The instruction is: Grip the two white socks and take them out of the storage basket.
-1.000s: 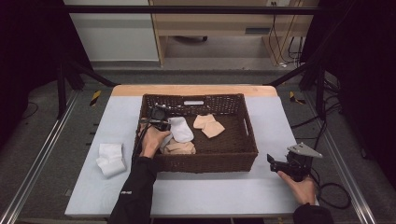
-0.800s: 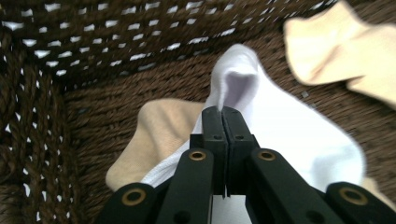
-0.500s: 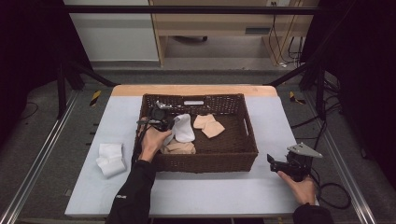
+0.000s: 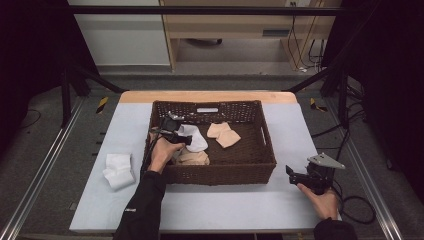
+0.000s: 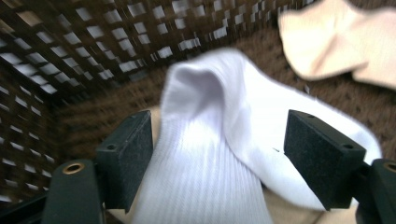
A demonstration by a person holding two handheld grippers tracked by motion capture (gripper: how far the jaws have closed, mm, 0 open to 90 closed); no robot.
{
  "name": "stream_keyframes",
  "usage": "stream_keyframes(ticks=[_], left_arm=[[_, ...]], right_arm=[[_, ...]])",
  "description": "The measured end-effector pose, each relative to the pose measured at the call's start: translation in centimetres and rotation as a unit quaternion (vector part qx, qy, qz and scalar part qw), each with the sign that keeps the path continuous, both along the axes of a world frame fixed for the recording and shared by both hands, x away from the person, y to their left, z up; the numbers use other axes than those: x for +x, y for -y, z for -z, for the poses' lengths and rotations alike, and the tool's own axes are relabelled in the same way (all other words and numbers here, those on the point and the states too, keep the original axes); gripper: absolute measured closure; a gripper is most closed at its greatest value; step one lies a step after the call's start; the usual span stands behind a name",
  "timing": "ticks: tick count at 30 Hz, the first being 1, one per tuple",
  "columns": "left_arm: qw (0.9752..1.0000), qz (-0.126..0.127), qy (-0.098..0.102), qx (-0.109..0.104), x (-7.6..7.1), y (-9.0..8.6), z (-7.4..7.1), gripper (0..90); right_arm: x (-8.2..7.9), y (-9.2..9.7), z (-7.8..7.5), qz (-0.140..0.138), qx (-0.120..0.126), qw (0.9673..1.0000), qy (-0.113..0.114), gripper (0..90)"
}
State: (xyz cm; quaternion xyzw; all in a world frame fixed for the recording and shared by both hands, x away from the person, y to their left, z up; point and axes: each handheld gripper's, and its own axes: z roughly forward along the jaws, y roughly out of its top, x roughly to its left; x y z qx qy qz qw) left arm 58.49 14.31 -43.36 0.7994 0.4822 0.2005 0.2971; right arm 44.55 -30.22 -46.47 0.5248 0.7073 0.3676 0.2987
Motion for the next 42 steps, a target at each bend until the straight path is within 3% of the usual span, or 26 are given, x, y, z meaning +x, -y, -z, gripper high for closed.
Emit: stream_keyframes(ticks=[2,4,5,6,7,8,11,12,15,18,22,23,28,31,33,36,38,42], left_arm=[[0.9998,0.000,-0.017,0.006,0.2,-0.1,0.4,23.1],[0.9997,-0.004,-0.021,0.006,0.2,-0.2,0.5,24.8],[0.9996,-0.006,-0.024,0.009,0.2,-0.2,0.4,29.4],[0.9995,-0.009,-0.027,0.013,0.1,-0.2,0.4,42.6],[0.9993,-0.009,-0.031,0.019,0.1,-0.2,0.4,49.6],[0.9991,-0.010,-0.035,0.022,0.0,-0.2,0.3,49.6],[0.9986,-0.007,-0.044,0.026,-0.2,-0.1,-0.1,73.3],[0.9986,-0.007,-0.044,0.026,-0.2,-0.1,-0.1,76.0],[0.9994,-0.008,-0.031,0.017,-0.4,-0.2,-0.6,78.8],[1.0000,-0.006,-0.001,0.001,-0.8,-0.2,-1.3,79.8],[0.9986,0.009,0.045,-0.028,-1.5,-0.5,-2.7,79.7],[0.9986,0.009,0.045,-0.028,-1.5,-0.5,-2.7,79.7],[0.9922,0.014,0.102,-0.070,-2.5,-1.5,-4.5,79.6],[0.9871,0.012,0.130,-0.093,-3.2,-2.1,-5.6,79.6],[0.9824,0.012,0.148,-0.113,-3.8,-2.6,-6.5,79.6],[0.9774,0.012,0.166,-0.129,-4.5,-3.1,-7.3,79.6],[0.9756,0.016,0.171,-0.137,-4.9,-3.3,-7.9,79.4],[0.9681,0.016,0.196,-0.155,-6.0,-4.0,-9.2,79.4]], right_arm=[[0.0,0.0,0.0,-0.001,-0.001,1.0000,0.000,8.2],[0.0,0.0,0.0,-0.002,0.000,1.0000,-0.001,8.2],[0.0,0.0,0.0,-0.002,0.001,1.0000,-0.001,8.2],[0.0,0.0,0.0,-0.002,0.000,1.0000,-0.001,8.2],[0.0,0.0,0.0,-0.003,0.000,1.0000,-0.001,8.2],[0.0,0.0,0.0,-0.003,0.000,1.0000,-0.001,8.2],[0.0,0.0,0.0,-0.003,-0.001,1.0000,-0.001,8.2],[0.0,0.0,0.0,-0.003,-0.001,1.0000,-0.001,8.2],[0.0,0.0,0.0,-0.003,0.001,1.0000,-0.001,8.2],[0.0,0.0,0.0,-0.002,0.001,1.0000,-0.001,8.2],[0.0,0.0,0.0,-0.002,0.000,1.0000,-0.002,8.2],[0.0,0.0,0.0,-0.002,0.000,1.0000,-0.002,8.2],[0.0,0.0,0.0,-0.001,0.000,1.0000,-0.003,8.2],[0.0,0.0,0.0,-0.002,0.001,1.0000,-0.001,8.2],[0.0,0.0,0.0,-0.002,-0.001,1.0000,-0.002,8.2],[0.0,0.0,0.0,-0.001,-0.001,1.0000,-0.003,8.2],[0.0,0.1,0.0,0.000,-0.002,1.0000,-0.002,8.2],[0.0,0.1,0.0,-0.001,-0.002,1.0000,0.001,8.2]])
